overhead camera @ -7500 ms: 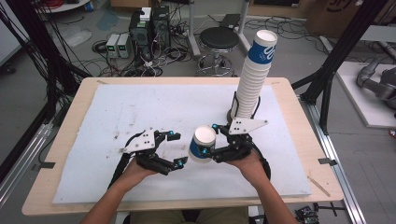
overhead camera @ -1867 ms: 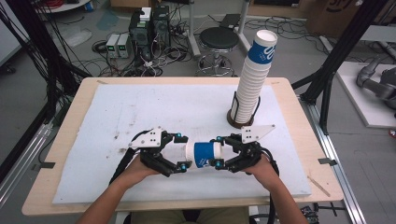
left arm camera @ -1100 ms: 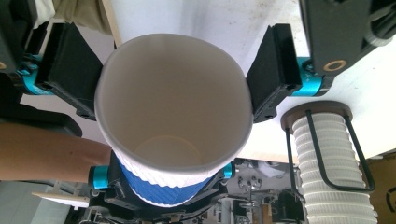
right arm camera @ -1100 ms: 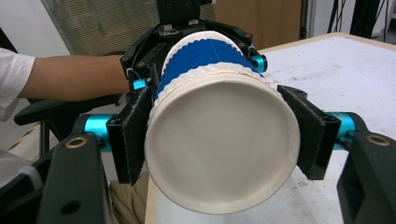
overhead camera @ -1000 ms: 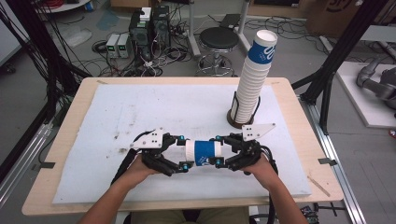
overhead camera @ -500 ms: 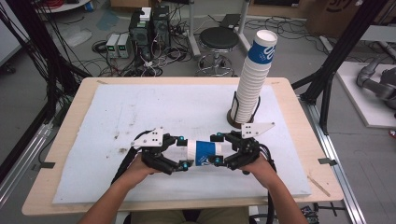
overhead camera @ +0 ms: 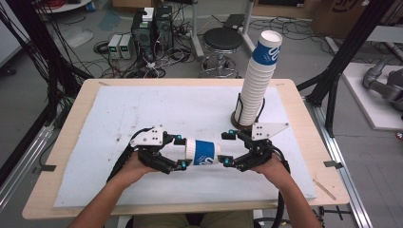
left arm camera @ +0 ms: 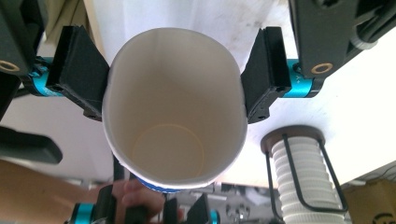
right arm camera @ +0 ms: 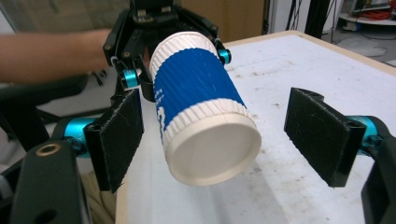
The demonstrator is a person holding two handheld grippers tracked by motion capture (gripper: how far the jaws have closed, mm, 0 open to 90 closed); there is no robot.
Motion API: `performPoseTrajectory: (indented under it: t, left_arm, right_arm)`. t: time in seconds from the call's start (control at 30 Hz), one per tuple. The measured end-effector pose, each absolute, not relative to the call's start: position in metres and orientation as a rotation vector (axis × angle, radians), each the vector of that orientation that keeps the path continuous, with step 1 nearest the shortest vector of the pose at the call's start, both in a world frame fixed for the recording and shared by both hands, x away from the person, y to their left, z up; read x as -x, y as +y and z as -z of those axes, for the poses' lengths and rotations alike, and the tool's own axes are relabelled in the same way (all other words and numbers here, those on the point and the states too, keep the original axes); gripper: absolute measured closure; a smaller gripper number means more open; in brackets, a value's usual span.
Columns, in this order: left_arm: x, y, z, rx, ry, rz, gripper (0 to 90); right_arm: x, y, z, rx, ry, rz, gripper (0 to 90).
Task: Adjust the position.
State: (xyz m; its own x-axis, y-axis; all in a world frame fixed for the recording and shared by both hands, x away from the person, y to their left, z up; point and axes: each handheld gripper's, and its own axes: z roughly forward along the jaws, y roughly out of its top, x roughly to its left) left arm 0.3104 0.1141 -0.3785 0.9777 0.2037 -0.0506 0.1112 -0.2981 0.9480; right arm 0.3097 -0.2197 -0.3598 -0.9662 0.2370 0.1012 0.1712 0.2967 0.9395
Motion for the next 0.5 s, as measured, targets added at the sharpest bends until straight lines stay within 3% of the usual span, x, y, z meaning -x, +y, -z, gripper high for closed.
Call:
performPoseTrajectory:
  t: [0.5]
  left_arm:
    - [-0.314, 0.104, 0.351, -2.143, 0.207, -0.143, 28.2]
  right_arm:
    - [-0.309, -0.182, 0.340, -0.169, 2.620, -1.341, 20.2]
